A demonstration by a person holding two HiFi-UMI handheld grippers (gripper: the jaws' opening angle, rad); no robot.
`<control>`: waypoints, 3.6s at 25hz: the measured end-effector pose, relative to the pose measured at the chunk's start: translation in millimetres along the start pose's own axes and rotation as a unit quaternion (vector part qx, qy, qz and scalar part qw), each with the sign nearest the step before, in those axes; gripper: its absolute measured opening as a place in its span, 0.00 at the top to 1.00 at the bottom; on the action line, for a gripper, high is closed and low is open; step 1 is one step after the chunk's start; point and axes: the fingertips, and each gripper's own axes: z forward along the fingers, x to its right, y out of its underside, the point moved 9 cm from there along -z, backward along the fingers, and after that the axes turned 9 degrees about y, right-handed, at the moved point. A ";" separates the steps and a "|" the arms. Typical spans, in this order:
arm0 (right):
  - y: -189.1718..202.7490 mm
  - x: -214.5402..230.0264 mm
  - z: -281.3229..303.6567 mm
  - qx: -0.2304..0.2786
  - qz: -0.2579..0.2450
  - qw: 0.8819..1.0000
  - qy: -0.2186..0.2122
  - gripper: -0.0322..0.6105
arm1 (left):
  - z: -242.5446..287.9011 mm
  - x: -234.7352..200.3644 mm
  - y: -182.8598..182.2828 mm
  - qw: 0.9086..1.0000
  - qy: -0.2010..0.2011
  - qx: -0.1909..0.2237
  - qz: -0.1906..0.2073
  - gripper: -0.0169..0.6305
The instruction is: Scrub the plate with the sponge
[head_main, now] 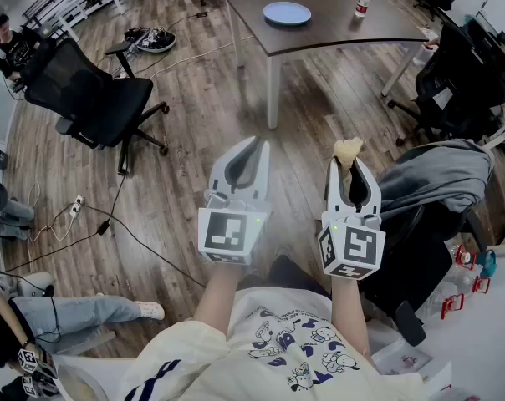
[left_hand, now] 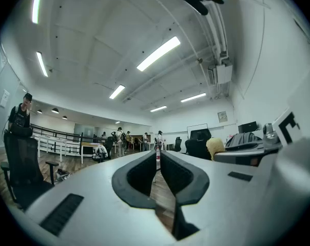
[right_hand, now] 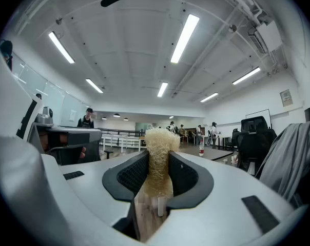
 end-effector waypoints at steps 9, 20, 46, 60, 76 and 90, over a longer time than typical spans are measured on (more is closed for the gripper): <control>2.2 -3.9 3.6 -0.002 0.002 1.000 0.005 0.76 | -3.5 -10.3 0.9 1.000 -0.002 0.003 -0.003 0.93; 2.5 -0.2 34.8 0.007 0.011 1.000 -0.023 0.76 | 17.0 -21.7 4.9 1.000 -0.024 0.005 -0.014 0.93; 26.2 48.9 144.7 -0.015 0.022 0.999 -0.044 0.76 | 123.5 -39.4 29.7 0.999 -0.047 -0.013 -0.014 0.93; 14.7 26.2 299.2 -0.017 0.026 0.999 -0.004 0.76 | 246.7 -159.0 27.9 1.000 -0.006 -0.008 -0.018 0.93; 20.6 0.4 438.4 -0.028 0.020 0.999 0.021 0.76 | 352.1 -270.5 46.0 0.999 0.022 -0.009 -0.040 0.93; 32.6 15.6 566.5 -0.048 0.014 0.999 -0.012 0.76 | 443.8 -328.3 66.6 0.998 -0.019 -0.017 -0.060 0.93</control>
